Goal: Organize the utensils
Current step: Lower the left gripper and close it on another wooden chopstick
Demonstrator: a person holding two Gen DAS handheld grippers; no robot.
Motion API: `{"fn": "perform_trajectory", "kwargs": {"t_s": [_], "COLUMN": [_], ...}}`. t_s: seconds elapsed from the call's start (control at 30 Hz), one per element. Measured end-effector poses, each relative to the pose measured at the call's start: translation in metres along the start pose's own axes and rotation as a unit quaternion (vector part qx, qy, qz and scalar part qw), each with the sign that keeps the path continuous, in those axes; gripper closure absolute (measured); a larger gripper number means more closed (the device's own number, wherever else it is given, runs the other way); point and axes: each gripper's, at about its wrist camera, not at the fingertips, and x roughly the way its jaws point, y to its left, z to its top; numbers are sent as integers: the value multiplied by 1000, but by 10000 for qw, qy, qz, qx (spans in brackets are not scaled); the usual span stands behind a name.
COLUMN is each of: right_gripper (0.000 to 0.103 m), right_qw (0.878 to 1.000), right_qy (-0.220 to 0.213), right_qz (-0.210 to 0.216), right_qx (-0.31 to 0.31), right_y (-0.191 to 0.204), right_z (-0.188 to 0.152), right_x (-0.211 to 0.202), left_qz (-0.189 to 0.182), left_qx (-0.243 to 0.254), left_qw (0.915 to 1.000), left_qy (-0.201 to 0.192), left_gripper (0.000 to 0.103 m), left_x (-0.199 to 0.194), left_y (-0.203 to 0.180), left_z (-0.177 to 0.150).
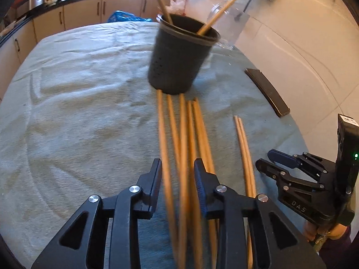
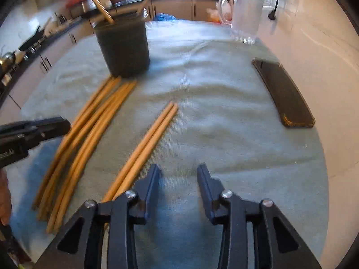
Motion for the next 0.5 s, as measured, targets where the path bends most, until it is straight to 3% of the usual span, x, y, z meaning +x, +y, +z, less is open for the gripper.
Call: {"fn": "perform_trajectory", "kwargs": {"t_s": [0.1,0.17,0.2,0.27,0.37,0.5], "right_gripper": [66,66,65,65,65,65], "right_qw": [10000,10000,9999,9996,9967,9962], "right_qy": [7,-29,-51,-51,-77,-173], "right_qz": [-32,32,83,237,694,786], "right_qx": [22,48,71,153,406,340], "right_y": [-5,-6,-7,-9,-15,-7], "right_z": [-4,-5,-6,-6,-6,-7], "right_x": [-6,-10,-11,-13,-15,-19], "left_qz": [223,443,423,390,774,692], "left_qx": [221,308,220,-102,-251,-509], "left_qw": [9995,9985,9987,9991,9966,9963], "left_qy": [64,104,160,153,125,84], "left_gripper": [75,93,97,97,97,96], "left_x": [7,9,10,7,6,0], "left_y": [-10,-13,-10,3,24,46], "left_z": [1,3,5,7,7,4]}}
